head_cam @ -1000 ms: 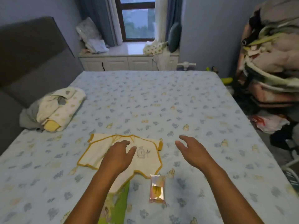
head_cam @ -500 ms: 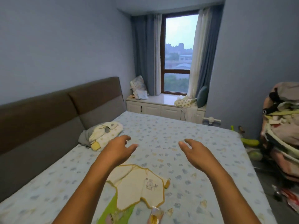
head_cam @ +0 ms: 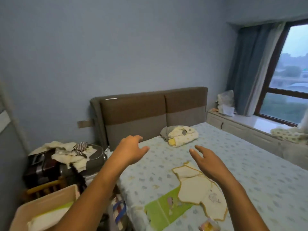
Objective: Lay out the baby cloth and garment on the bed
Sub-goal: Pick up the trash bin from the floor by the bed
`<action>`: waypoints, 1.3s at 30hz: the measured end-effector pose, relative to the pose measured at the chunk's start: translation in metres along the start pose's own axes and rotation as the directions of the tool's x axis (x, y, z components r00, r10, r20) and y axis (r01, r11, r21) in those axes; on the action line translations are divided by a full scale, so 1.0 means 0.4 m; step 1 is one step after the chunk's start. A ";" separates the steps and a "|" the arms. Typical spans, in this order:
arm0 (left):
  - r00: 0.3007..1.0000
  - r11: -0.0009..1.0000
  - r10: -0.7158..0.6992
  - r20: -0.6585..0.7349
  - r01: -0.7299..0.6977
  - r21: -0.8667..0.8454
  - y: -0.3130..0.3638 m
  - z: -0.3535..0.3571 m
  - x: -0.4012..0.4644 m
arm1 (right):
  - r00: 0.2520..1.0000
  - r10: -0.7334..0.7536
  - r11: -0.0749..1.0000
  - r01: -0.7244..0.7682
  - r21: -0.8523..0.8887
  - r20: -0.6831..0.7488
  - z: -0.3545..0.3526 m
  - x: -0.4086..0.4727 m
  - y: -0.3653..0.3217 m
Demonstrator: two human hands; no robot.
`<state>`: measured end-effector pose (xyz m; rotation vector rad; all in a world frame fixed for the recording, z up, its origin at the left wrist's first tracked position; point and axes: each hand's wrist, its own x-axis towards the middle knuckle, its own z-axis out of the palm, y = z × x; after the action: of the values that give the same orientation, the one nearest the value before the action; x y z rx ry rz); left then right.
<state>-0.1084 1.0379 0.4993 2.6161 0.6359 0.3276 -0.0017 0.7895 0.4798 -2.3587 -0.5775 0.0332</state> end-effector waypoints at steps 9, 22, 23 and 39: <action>0.912 0.918 -0.396 -0.109 0.395 -0.023 -0.428 -0.115 -0.459 | 0.924 -0.275 0.961 0.263 0.083 0.264 0.367 -0.251 -0.293; 0.640 0.653 -0.758 -0.129 0.738 -0.170 -0.766 0.003 -0.971 | 0.645 -0.424 0.897 0.398 0.194 0.636 0.837 -0.572 -0.403; 0.621 0.631 -0.775 -0.114 0.753 -0.187 -0.782 0.027 -0.992 | 0.618 -0.416 0.898 0.397 0.191 0.667 0.868 -0.587 -0.392; 0.542 0.523 -0.840 0.010 0.815 -0.252 -1.291 0.387 -0.934 | 0.558 -0.266 0.950 0.289 0.116 0.786 1.468 -0.551 -0.305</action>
<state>-0.5799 1.2192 0.0810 1.7757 1.6839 0.2102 -0.3536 1.1480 0.0848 -2.1451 -1.3826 0.9980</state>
